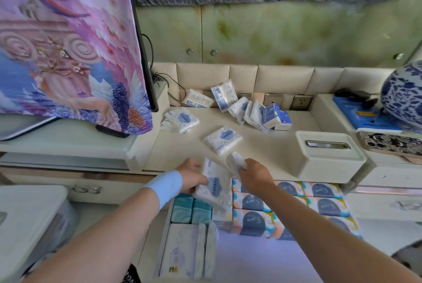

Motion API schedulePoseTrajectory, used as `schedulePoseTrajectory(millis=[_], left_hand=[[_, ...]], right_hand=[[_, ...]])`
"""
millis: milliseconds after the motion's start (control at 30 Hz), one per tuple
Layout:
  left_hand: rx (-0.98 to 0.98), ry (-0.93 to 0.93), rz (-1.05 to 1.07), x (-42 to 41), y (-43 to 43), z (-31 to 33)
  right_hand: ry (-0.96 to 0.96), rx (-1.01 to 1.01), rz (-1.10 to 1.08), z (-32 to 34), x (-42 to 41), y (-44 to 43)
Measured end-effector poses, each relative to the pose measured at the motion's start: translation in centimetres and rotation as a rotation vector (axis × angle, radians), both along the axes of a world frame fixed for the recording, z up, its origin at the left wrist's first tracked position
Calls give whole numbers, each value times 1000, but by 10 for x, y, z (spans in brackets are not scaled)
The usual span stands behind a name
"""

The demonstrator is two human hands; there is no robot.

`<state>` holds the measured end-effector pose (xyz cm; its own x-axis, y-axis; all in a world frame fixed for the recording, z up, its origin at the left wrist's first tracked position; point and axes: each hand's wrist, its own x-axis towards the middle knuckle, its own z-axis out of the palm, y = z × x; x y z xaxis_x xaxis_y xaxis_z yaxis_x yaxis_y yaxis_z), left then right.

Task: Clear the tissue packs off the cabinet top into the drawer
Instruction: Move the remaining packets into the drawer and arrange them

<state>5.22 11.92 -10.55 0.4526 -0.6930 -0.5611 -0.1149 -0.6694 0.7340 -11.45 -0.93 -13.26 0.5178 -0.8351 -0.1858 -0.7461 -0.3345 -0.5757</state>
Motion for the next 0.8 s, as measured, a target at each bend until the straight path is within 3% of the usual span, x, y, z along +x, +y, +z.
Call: schedulePoseTrajectory(millis=[233,400,533,633,800], left_hand=[[53,-91,-332,-70,33,-2],[214,-121,-368,-116,44,-20],[305,-451,-526,-133,43,-30],[264,-604,-530,-133,41,-32],[304,-578,-584,-118,45,-42]], right_hand=[[-42,116,-127,7,-48,40],[110,202,103,22,-77,53],[304,221,276,15,-93,66],[400,216,351,2,-96,75],[398,236,323,-16,-94,81]])
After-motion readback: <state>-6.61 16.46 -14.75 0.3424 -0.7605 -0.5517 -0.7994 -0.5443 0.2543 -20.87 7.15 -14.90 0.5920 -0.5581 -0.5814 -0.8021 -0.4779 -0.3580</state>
